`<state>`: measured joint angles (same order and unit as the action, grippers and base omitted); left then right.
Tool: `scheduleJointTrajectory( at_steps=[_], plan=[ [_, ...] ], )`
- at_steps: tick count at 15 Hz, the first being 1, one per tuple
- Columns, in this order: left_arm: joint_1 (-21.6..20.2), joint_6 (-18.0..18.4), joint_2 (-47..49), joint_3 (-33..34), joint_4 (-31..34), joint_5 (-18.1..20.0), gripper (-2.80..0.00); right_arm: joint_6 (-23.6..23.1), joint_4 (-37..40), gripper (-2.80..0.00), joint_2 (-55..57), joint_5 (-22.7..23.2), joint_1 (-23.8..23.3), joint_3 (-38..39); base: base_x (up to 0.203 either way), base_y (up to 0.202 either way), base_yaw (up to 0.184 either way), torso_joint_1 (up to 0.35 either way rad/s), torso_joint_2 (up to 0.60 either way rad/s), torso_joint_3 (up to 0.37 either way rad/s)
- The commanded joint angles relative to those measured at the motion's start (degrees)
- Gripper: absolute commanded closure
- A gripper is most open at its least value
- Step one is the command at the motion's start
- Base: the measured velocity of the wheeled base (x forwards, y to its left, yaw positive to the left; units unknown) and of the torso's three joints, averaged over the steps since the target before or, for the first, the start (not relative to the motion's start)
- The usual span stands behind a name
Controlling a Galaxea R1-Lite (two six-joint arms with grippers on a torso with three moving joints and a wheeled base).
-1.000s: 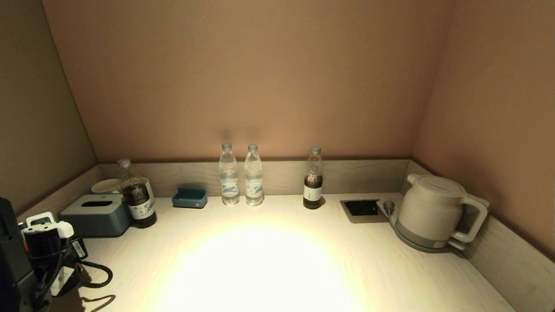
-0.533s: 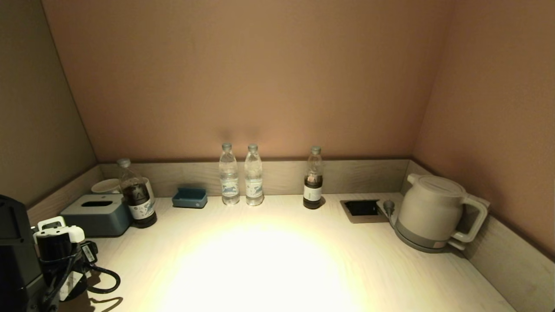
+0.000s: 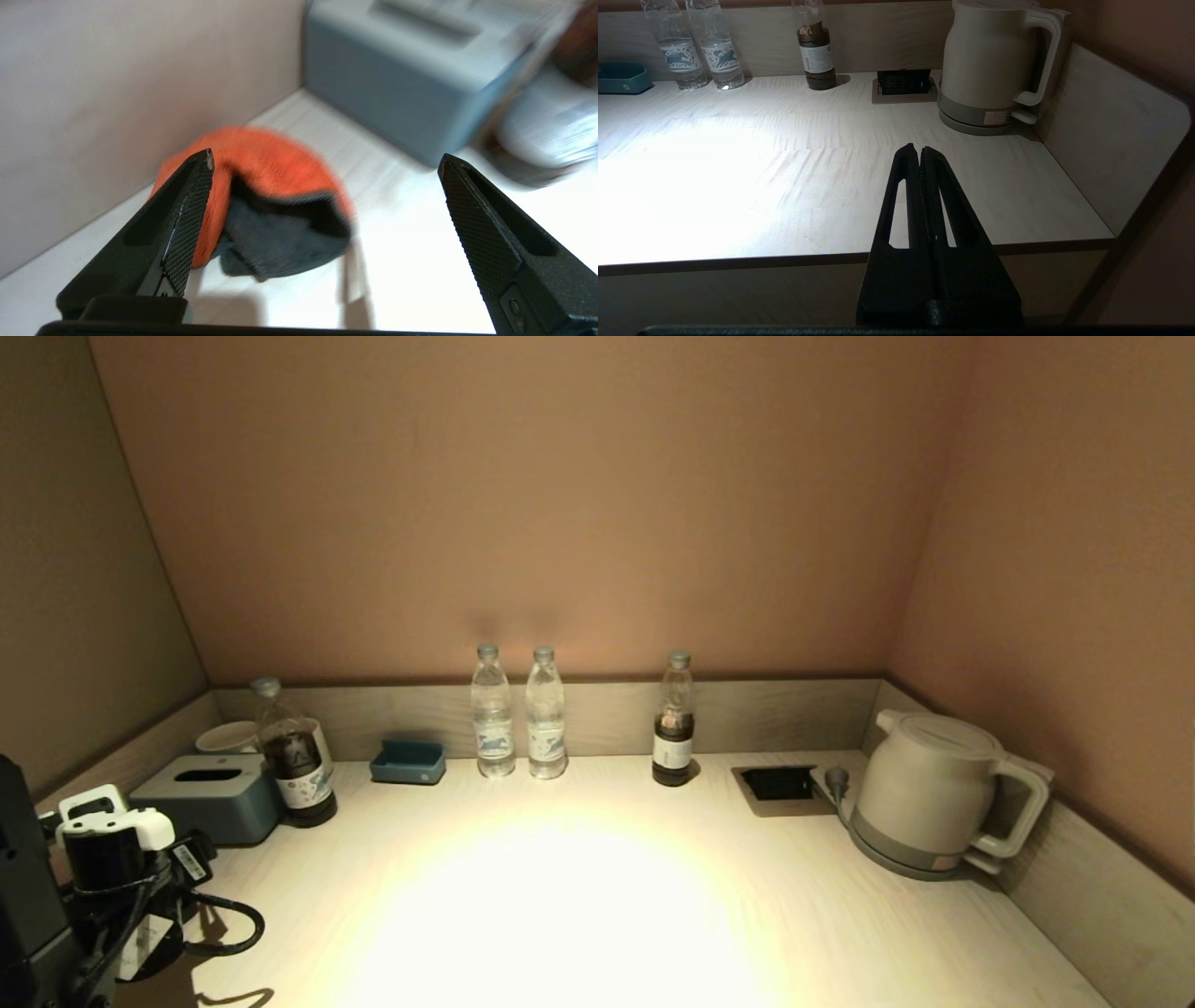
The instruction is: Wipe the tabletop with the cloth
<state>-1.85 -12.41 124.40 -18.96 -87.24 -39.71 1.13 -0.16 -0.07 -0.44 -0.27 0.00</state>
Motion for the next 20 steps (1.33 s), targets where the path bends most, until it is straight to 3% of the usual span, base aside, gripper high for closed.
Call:
scheduleJointTrajectory(
  at_steps=[1,3,4,11,20],
  plan=[
    [1.2,-0.7,-11.1,2.8,-2.7,0.8,-2.8,0.0,0.0,0.0,0.1,0.0,0.0,0.0,0.0,0.0,0.0,0.0,0.0,0.0],
    [2.1,-1.0,-19.1,6.3,-2.7,4.3,-2.8,-0.1,0.0,0.0,0.1,0.0,0.0,0.0,0.0,0.0,0.0,0.0,0.0,0.0],
    [2.4,-0.9,-22.6,8.4,-2.7,7.3,0.0,0.0,0.0,0.0,0.1,0.0,0.1,0.0,0.0,0.0,0.0,0.0,0.0,0.0],
    [2.8,-0.9,-35.3,18.7,-0.7,31.2,0.0,0.0,0.0,0.0,0.1,0.0,0.0,0.0,0.0,0.0,0.0,0.0,0.0,0.0],
    [2.8,-0.4,-57.9,19.0,27.6,50.1,0.0,0.0,0.0,0.0,0.1,0.0,0.0,0.0,0.0,0.0,0.0,0.0,0.0,0.0]
  ],
)
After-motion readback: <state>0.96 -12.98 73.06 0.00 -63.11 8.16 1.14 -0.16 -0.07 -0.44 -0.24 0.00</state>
